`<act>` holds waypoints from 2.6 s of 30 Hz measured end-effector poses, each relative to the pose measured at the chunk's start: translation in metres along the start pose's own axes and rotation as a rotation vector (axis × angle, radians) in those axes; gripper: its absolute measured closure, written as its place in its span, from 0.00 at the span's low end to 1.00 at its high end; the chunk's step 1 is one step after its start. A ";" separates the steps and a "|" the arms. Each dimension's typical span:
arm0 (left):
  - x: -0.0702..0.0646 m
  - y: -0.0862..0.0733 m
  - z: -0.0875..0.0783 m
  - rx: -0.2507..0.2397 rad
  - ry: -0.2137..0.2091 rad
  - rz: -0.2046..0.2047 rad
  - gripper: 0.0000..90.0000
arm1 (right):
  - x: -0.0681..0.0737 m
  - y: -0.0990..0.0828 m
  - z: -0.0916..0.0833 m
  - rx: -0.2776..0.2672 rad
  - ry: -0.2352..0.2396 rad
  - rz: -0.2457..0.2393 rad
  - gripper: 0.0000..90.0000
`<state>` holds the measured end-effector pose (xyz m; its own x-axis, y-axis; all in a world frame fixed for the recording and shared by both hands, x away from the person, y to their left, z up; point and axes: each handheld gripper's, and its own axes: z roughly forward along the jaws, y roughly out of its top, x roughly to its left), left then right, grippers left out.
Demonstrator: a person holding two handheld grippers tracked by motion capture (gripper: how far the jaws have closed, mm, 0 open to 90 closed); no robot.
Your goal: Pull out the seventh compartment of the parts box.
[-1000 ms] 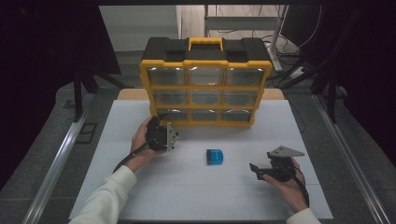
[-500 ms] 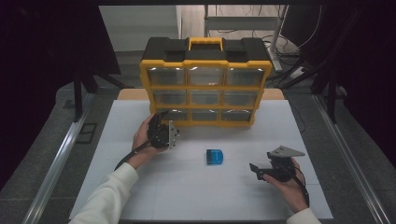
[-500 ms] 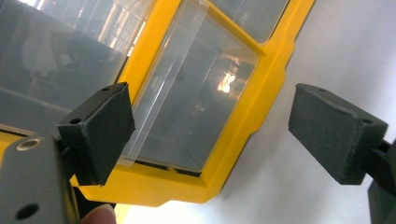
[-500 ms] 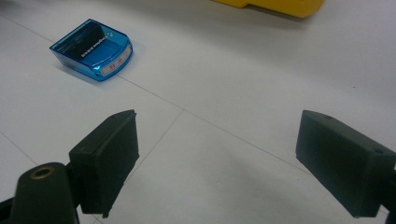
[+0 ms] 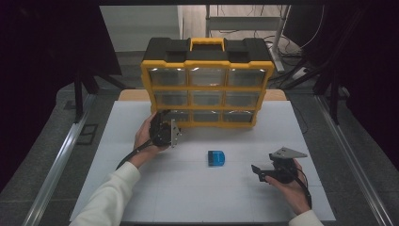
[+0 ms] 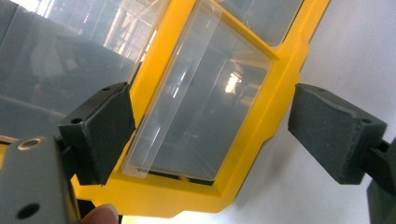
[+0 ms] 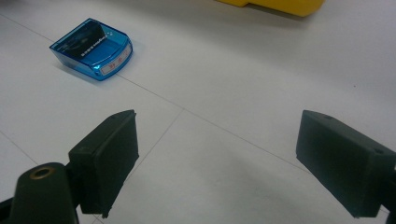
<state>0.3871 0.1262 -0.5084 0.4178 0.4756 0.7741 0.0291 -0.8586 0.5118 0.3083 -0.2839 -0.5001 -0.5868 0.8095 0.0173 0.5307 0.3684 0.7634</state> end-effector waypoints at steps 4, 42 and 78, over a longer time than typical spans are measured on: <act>-0.001 0.000 0.002 -0.002 0.009 0.004 0.17 | 0.000 0.000 0.000 0.000 0.002 0.000 0.15; 0.000 -0.003 0.013 0.027 0.109 0.050 0.31 | 0.001 0.000 0.000 0.002 0.001 -0.001 0.15; -0.009 -0.002 0.019 0.045 0.199 0.120 0.51 | 0.001 0.000 -0.001 -0.004 -0.005 -0.006 0.15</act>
<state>0.4001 0.1201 -0.5238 0.2336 0.3940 0.8889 0.0324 -0.9169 0.3979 0.3069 -0.2836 -0.4999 -0.5872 0.8094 0.0097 0.5249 0.3716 0.7657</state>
